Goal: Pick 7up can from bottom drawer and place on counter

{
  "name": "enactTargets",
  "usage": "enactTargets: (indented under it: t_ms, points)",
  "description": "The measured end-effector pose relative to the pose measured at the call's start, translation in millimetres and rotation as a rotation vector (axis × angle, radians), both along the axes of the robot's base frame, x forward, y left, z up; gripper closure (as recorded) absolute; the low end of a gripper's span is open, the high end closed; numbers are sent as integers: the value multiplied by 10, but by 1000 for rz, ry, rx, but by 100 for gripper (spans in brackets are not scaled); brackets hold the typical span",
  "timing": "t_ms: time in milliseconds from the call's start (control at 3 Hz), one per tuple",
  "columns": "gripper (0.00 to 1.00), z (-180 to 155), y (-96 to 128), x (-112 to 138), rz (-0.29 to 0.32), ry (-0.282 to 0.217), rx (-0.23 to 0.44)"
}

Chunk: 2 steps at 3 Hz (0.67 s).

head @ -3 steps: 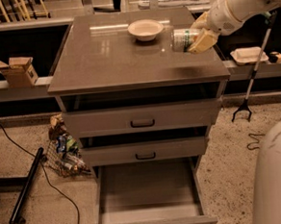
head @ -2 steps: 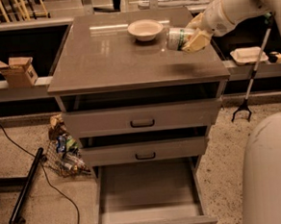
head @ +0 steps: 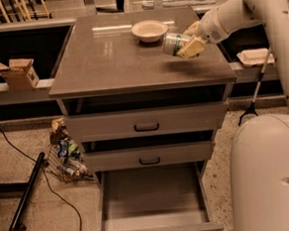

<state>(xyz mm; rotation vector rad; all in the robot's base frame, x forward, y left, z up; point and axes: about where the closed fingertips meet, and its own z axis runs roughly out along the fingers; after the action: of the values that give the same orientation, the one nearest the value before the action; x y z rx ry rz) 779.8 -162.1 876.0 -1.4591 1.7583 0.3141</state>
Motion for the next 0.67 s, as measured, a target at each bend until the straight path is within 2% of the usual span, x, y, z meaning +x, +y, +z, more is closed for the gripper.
enactTargets:
  t_ms: [667]
  points:
    - [12,-121,112,96,16,29,60]
